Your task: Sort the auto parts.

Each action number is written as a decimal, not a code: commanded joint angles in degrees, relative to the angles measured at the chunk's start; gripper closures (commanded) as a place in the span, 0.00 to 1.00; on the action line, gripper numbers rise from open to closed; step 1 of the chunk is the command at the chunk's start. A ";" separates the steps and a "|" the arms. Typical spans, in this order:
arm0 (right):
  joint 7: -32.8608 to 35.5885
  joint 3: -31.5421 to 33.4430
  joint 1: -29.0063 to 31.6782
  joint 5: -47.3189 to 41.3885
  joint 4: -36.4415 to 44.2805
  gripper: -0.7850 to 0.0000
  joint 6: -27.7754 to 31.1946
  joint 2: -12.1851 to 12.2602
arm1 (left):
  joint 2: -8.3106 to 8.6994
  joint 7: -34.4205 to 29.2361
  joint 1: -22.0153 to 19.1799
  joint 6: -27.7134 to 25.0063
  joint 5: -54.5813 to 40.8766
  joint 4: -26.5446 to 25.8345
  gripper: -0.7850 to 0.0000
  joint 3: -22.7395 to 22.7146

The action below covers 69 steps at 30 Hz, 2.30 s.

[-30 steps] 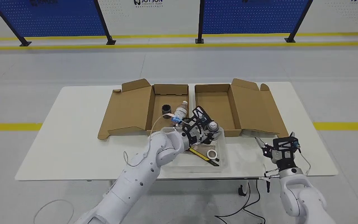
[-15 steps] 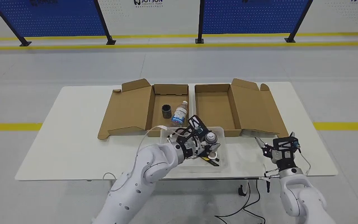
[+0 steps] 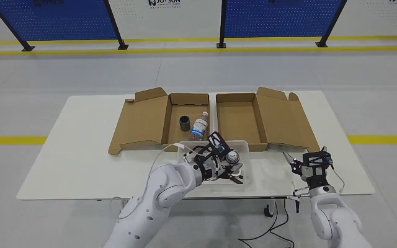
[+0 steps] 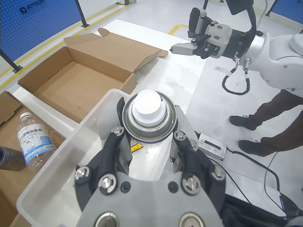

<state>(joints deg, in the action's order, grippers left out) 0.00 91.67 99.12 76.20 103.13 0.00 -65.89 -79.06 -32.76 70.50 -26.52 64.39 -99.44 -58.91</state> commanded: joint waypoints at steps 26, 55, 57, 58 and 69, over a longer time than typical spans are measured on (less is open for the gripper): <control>0.00 0.00 0.00 0.00 0.00 0.00 0.00 0.00 | 1.14 4.76 -0.49 20.08 20.25 3.37 1.00 -4.10; 0.00 0.00 0.00 0.00 0.00 0.00 0.00 0.00 | 0.40 13.08 -5.28 26.35 20.40 17.58 1.00 -7.38; 0.00 0.00 0.00 0.00 0.00 0.00 0.00 0.00 | 0.40 13.19 -5.42 25.98 20.44 17.62 1.00 -7.34; 0.00 0.00 0.00 0.00 0.00 0.00 0.00 0.00 | 0.40 13.19 -5.42 25.98 20.44 17.62 1.00 -7.34; 0.00 0.00 0.00 0.00 0.00 0.00 0.00 0.00 | 0.37 13.49 -5.16 26.02 19.92 17.55 1.00 -7.39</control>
<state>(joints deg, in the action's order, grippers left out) 0.00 91.67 99.12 76.20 103.13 0.00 -65.89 -78.67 -19.54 65.12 -0.55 84.78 -81.83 -66.26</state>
